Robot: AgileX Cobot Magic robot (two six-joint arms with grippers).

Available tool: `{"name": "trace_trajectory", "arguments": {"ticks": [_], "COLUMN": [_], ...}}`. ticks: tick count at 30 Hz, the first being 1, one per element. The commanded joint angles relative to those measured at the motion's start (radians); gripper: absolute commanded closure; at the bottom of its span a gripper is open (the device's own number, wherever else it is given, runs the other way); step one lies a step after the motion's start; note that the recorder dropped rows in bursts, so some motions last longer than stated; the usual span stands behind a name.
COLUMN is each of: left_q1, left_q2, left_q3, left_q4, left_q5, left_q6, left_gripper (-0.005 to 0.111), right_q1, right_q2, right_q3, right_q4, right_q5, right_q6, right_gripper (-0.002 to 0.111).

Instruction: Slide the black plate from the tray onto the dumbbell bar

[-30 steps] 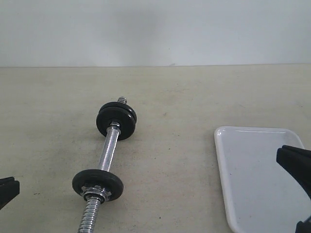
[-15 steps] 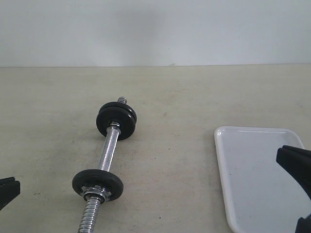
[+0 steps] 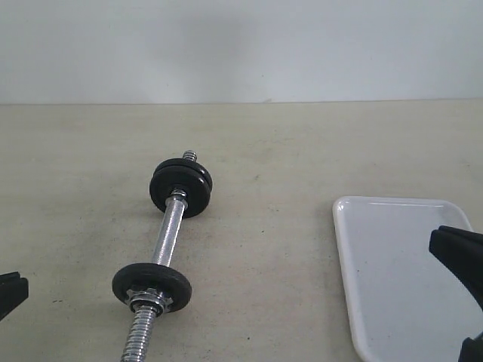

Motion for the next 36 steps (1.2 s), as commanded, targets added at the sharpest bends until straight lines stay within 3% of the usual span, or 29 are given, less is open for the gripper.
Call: {"name": "trace_trajectory", "arguments": {"ticks": [1, 4, 8, 24, 32, 36], "left_q1": [0.141, 0.259, 0.338, 0.604, 0.723, 0.750], "left_q2": [-0.009, -0.027, -0.059, -0.213, -0.321, -0.355], "left_q3": [0.005, 0.005, 0.005, 0.005, 0.005, 0.005], "left_q4": [-0.007, -0.007, -0.007, -0.007, -0.007, -0.007], "left_q5": [-0.008, -0.008, -0.006, -0.006, -0.006, -0.006], "left_q6": [-0.011, -0.011, -0.011, -0.011, -0.011, -0.011], "left_gripper": [0.103, 0.103, 0.103, 0.103, 0.103, 0.103], "right_q1": [-0.003, -0.006, -0.052, -0.335, -0.477, -0.534], "right_q2": [-0.019, -0.042, -0.046, -0.056, -0.196, -0.282], "right_q3": [0.005, 0.005, 0.005, 0.005, 0.005, 0.005], "right_q4": [0.000, 0.000, 0.000, 0.000, 0.000, 0.000], "right_q5": [-0.004, -0.004, -0.010, -0.006, -0.009, -0.010], "right_q6": [0.001, 0.001, 0.001, 0.001, 0.001, 0.001], "right_gripper": [0.109, 0.109, 0.109, 0.109, 0.109, 0.109]}}
